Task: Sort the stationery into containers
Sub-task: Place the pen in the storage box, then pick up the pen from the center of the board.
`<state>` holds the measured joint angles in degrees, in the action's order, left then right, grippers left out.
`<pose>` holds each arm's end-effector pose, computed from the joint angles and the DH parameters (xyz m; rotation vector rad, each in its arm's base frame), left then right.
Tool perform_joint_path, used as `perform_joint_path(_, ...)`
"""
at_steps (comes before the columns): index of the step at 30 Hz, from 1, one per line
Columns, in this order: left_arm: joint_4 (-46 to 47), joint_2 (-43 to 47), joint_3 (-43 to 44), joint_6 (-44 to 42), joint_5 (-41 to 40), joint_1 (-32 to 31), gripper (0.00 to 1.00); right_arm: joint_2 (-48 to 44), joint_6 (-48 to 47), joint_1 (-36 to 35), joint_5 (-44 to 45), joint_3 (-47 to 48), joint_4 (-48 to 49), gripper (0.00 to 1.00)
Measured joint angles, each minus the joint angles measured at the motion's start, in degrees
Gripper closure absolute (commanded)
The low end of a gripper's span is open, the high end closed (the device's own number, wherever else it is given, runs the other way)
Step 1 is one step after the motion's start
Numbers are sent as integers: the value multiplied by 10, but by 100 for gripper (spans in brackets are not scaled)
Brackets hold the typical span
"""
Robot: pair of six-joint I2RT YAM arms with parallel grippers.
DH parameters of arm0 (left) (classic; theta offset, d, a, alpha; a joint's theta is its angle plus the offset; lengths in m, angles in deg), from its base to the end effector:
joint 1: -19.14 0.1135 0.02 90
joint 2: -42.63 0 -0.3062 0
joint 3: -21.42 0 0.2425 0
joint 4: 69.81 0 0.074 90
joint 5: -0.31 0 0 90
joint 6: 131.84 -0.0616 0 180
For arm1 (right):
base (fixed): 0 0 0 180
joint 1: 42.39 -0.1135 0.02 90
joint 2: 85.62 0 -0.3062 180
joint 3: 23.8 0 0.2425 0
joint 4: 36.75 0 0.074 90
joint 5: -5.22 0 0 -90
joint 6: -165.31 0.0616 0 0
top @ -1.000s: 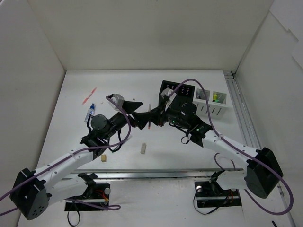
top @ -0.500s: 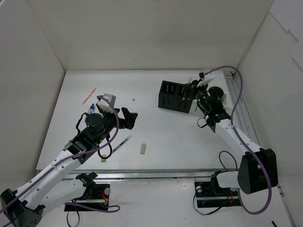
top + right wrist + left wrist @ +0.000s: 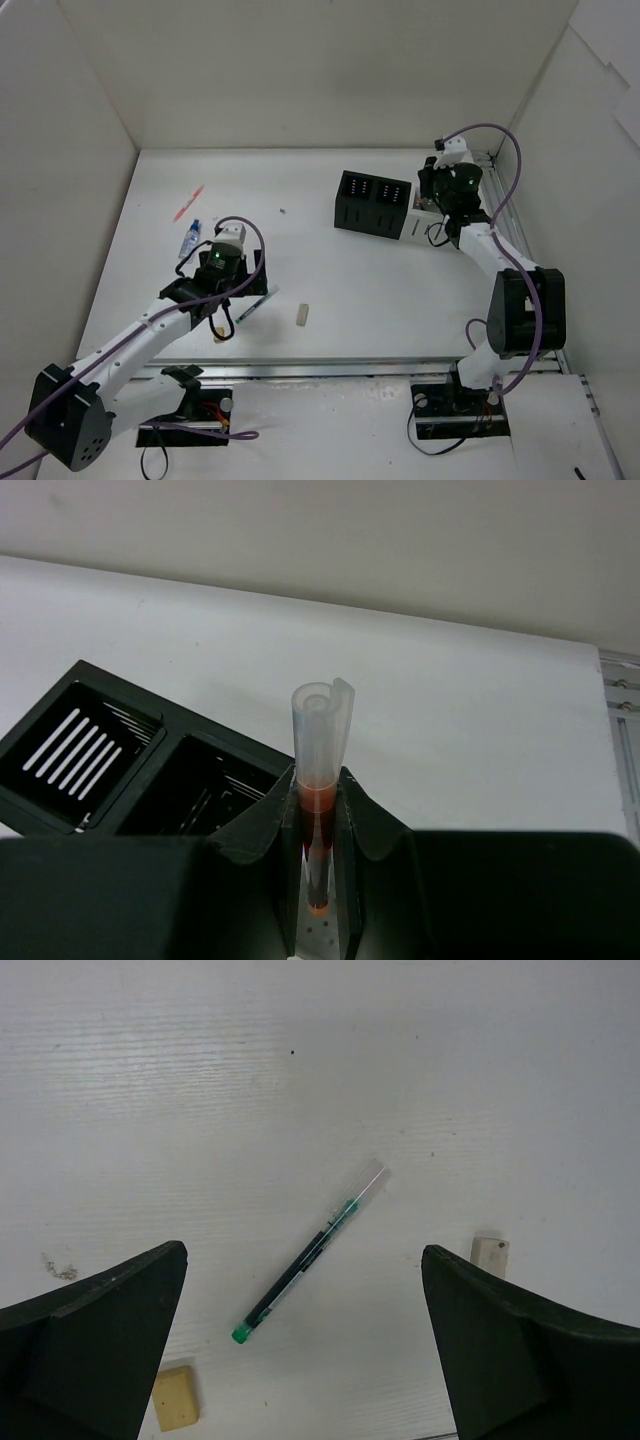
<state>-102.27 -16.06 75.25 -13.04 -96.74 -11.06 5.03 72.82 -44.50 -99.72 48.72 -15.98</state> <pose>0.1853 -0.0991 0.2726 -0.0411 2.2504 -0.4279 0.3865 0.0301 0.3504 -0.2687 1.5056 0.1934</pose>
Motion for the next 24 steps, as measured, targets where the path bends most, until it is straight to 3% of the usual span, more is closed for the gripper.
perform_joint_path(4,1,-19,0,-3,10,2,0,0,-20,5,17,-5,-2,89)
perform_joint_path(7,6,-39,0,-14,20,2,0,1,-26,9,25,-10,-2,67)
perform_joint_path(9,9,-57,0,-21,26,2,0,2,-30,10,28,-14,-4,60)
perform_joint_path(10,11,-67,0,-25,29,2,1,2,-31,10,30,-15,-7,46)
perform_joint_path(15,16,-119,0,-34,45,5,0,2,-28,10,29,-16,-23,29)
perform_joint_path(16,17,-128,0,-35,48,6,1,2,-24,10,26,-16,-25,21)
perform_joint_path(18,19,-147,0,-38,56,6,5,-2,-14,10,20,-20,-28,5)
perform_joint_path(19,21,-155,0,-41,62,6,6,-6,-11,10,18,-23,-31,2)
perform_joint_path(24,27,-194,2,-53,83,6,33,-61,14,10,10,-40,-46,2)
